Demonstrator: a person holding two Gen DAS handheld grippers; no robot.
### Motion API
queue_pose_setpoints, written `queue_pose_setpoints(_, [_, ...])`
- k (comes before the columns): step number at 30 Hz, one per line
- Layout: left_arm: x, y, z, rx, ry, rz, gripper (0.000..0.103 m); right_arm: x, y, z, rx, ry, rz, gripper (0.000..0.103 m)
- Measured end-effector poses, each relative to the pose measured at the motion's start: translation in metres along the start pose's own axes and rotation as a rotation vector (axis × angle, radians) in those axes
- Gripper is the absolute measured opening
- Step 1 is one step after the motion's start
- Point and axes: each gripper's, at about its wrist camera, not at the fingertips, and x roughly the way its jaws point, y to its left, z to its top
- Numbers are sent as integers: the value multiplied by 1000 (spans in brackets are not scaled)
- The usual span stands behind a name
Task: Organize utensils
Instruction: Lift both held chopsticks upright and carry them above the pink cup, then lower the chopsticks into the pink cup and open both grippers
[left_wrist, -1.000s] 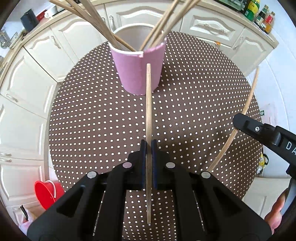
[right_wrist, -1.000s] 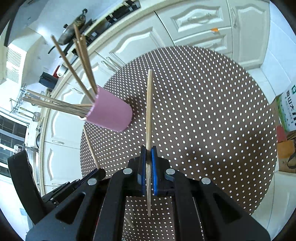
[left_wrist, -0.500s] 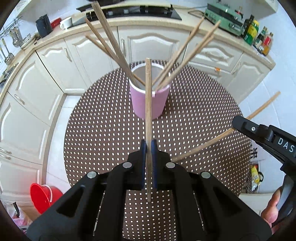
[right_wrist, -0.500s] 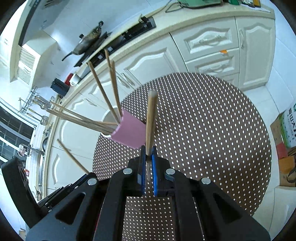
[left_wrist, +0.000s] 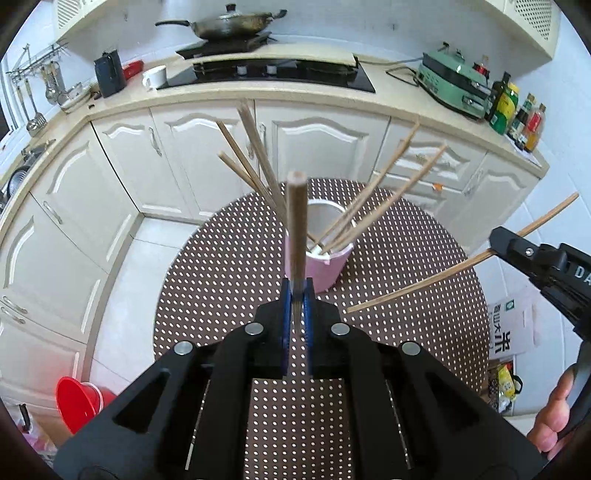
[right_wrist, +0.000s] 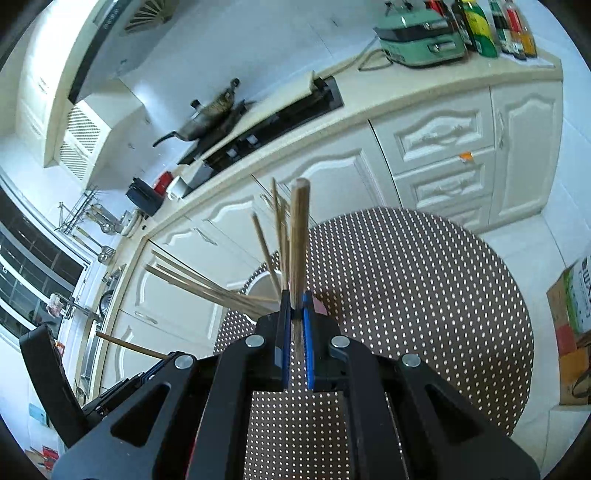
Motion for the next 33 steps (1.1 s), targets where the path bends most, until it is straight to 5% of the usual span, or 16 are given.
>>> queue_pose_setpoints(19, [-48, 7, 46, -3, -125, -42, 7, -25, 45, 42, -85, -125, 92, 5])
queue_pose_setpoints(33, [-50, 4, 96, 14, -194, -43, 7, 2, 63, 72, -145, -131, 97, 5])
